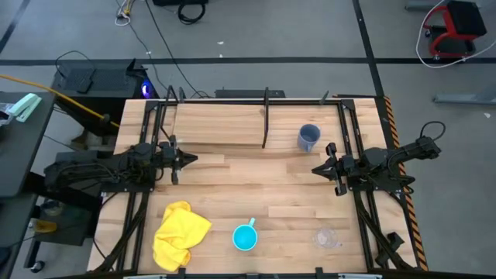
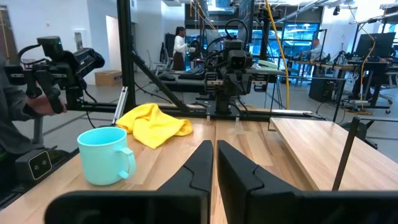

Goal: Stack small to large cups/mugs on shelf

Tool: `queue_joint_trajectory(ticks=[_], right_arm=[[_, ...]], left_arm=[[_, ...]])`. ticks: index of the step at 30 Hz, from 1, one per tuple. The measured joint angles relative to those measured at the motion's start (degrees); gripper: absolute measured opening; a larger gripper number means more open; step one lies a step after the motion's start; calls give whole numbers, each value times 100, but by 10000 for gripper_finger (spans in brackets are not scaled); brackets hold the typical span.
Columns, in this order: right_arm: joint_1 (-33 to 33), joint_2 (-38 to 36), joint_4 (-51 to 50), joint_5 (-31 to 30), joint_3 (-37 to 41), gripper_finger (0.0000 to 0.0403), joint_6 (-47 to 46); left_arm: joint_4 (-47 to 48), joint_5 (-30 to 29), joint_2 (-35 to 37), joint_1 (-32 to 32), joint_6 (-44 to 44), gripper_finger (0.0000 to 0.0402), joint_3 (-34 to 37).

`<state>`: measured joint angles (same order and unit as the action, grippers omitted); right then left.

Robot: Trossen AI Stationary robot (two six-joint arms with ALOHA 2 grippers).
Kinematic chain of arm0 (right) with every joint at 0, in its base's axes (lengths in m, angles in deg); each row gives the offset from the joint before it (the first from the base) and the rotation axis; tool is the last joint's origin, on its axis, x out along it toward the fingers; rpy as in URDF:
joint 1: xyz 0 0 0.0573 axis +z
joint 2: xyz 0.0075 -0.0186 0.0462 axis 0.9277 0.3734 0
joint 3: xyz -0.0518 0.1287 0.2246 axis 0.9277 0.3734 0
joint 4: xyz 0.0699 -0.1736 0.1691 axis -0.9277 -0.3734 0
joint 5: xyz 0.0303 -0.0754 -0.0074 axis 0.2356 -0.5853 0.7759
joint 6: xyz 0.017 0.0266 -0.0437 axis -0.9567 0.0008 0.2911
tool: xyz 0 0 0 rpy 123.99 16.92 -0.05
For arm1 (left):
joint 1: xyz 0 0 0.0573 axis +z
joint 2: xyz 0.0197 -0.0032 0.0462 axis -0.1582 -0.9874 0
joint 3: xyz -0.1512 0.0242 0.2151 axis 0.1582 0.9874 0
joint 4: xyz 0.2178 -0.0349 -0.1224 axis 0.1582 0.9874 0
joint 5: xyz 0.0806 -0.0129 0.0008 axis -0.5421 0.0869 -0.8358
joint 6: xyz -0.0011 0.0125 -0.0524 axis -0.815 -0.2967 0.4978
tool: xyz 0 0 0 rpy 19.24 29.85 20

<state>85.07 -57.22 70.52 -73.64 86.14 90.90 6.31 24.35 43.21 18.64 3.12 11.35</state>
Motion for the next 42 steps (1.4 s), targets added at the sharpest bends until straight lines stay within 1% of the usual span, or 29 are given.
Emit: queue_joint_trajectory(ticks=[9, 13, 17, 20, 24, 29, 33, 36, 37, 38, 39, 42], right_arm=[[2, -2, 0, 0, 0, 29, 68], [0, 0, -2, 0, 0, 29, 10], [2, -1, 0, 0, 0, 29, 35], [2, 0, 97, 0, 2, 29, 270], [0, 0, 481, -1, 2, 29, 329], [0, -2, 1340, -2, 2, 29, 303], [0, 0, 1856, -2, 2, 29, -117], [0, -2, 2375, -13, 2, 29, -109], [0, -2, 2562, -123, 2, 29, -99], [2, -2, 2727, -365, 2, 29, -119], [2, -2, 2855, -777, -9, 29, -187], [-1, -4, 2513, -2508, -269, 29, -649]], left_arm=[[-4, 0, -1, 0, 0, 29, 0], [-244, 0, 0, 0, 63, 35, 0], [-671, -2, 1, 0, 781, 35, 0], [-991, 0, 2, 0, 1183, 31, 0], [-1288, -103, 3, 0, 1277, 25, 0], [-1529, -167, 5, 0, 1293, 24, 0], [-1545, -170, 3, 0, 1292, 30, -1], [-1557, -169, 3, 0, 1292, 34, 0], [-1578, -170, 3, 0, 1292, 34, 0], [-1580, -170, 3, 0, 1292, 33, 0], [-1576, -170, 2, -2, 1292, 32, 0], [-1574, -169, -1, 0, 1292, 28, 0]])
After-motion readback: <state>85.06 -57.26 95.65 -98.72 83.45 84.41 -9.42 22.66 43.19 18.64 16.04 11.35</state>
